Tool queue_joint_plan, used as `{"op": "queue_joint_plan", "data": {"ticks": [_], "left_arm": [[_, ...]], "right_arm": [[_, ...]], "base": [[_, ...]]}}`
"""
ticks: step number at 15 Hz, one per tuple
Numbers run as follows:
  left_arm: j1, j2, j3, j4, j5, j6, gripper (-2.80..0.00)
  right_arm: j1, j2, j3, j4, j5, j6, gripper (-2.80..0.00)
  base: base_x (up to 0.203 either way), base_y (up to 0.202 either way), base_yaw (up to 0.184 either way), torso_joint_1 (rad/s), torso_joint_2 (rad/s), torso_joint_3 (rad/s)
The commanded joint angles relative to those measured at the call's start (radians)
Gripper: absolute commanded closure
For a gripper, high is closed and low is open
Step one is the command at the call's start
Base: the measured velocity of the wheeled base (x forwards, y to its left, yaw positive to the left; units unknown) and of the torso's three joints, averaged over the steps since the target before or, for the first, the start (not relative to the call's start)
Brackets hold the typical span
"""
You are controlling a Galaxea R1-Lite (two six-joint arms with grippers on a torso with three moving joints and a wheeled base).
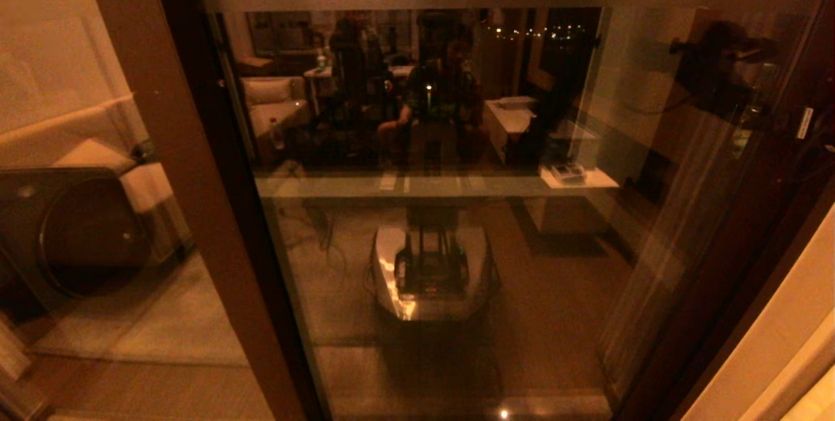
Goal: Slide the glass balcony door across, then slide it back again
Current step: Open the slid door
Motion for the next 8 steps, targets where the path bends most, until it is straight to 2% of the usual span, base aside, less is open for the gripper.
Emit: {"op": "queue_joint_plan", "data": {"ticks": [1, 8], "left_arm": [[0.000, 0.001, 0.034, -0.001, 0.000, 0.000, 0.00], [0.000, 0.001, 0.034, -0.001, 0.000, 0.000, 0.00]], "right_arm": [[0.008, -0.007, 0.007, 0.005, 0.011, 0.000, -2.80], [0.023, -0.013, 0.025, 0.000, 0.011, 0.000, -2.80]], "base": [[0.000, 0.000, 0.000, 0.000, 0.00, 0.000], [0.000, 0.000, 0.000, 0.000, 0.00, 0.000]]}}
